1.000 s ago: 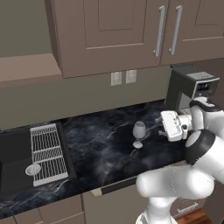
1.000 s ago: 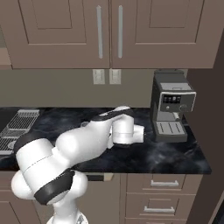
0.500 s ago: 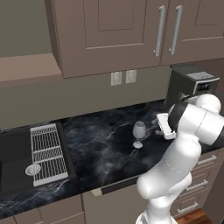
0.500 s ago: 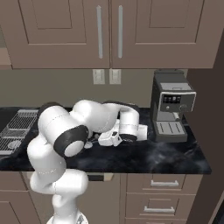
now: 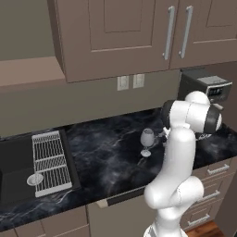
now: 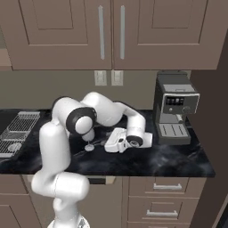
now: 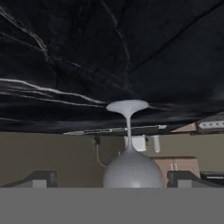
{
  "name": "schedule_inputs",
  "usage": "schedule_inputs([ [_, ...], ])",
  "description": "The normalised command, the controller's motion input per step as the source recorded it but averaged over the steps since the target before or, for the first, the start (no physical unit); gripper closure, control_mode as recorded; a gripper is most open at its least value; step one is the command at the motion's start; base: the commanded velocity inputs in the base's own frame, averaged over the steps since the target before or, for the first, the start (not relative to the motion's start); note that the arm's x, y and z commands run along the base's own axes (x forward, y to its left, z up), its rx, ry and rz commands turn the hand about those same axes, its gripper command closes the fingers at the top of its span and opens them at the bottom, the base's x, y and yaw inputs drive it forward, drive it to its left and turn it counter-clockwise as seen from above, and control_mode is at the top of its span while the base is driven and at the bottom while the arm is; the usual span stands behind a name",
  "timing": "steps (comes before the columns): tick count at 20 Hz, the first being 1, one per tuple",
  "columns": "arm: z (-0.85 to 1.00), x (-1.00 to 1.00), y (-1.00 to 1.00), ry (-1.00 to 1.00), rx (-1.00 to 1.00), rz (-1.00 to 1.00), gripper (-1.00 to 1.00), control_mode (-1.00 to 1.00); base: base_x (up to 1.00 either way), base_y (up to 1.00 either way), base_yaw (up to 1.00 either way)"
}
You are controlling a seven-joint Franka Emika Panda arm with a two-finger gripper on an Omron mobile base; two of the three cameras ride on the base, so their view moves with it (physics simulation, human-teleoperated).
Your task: Retrieve the wine glasses from the counter and place one next to each plate.
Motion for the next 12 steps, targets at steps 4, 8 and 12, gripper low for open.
schedule_inputs([
  [4, -0.27, 0.0, 0.03, 0.04, 0.0, 0.0, -1.0, -1.0, 0.0, 0.0, 0.0],
  [8, -0.18, 0.0, 0.18, 0.1, 0.0, 0.0, -1.0, -1.0, 0.0, 0.0, 0.0],
  [12, -0.1, 0.12, 0.39, 0.04, 0.0, 0.0, -1.0, -1.0, 0.0, 0.0, 0.0],
])
